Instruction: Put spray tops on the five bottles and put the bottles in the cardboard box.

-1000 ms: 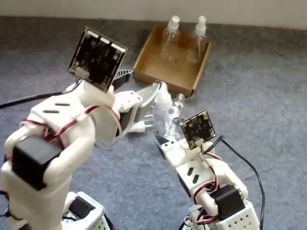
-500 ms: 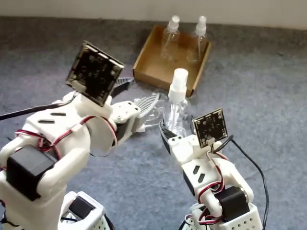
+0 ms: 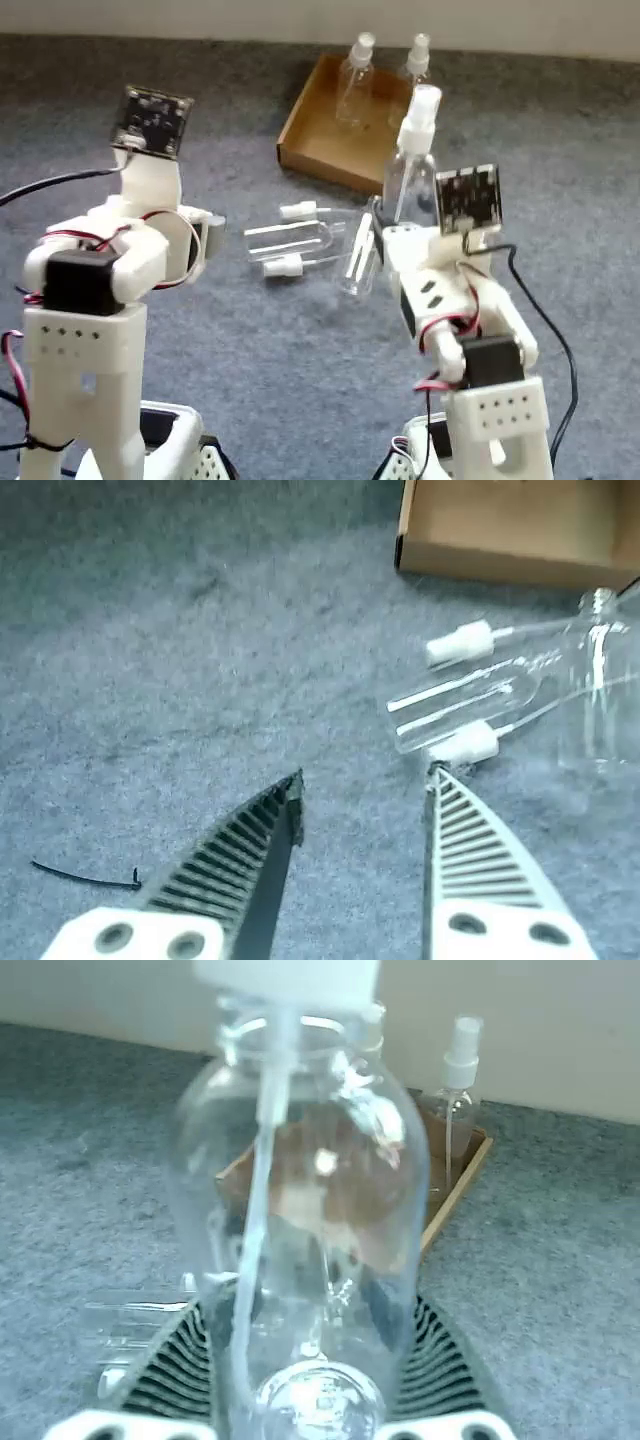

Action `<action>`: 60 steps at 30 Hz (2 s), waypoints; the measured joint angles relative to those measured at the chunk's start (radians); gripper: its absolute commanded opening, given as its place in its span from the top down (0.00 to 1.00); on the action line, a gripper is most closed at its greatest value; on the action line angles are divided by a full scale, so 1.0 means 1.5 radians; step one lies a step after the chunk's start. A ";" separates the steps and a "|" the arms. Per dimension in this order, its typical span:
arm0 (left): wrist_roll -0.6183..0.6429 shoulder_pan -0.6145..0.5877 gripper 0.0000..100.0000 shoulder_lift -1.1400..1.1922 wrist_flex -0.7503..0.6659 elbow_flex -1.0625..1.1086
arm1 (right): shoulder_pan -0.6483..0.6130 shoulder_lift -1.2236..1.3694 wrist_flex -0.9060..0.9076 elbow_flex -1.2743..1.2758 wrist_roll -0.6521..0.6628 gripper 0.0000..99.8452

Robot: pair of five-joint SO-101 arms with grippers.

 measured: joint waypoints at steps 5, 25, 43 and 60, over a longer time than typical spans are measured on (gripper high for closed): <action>-0.006 -0.045 0.81 0.001 -0.122 0.196 | 0.032 0.144 -0.104 -0.111 0.049 1.00; -0.006 -0.077 0.81 0.001 -0.398 0.472 | 0.037 0.661 -0.509 -0.251 0.161 0.99; -0.006 -0.076 0.81 0.001 -0.402 0.479 | 0.128 0.977 -0.791 -0.365 -0.027 1.00; -0.006 -0.073 0.81 0.001 -0.402 0.479 | 0.122 1.176 -0.862 -0.517 -0.027 1.00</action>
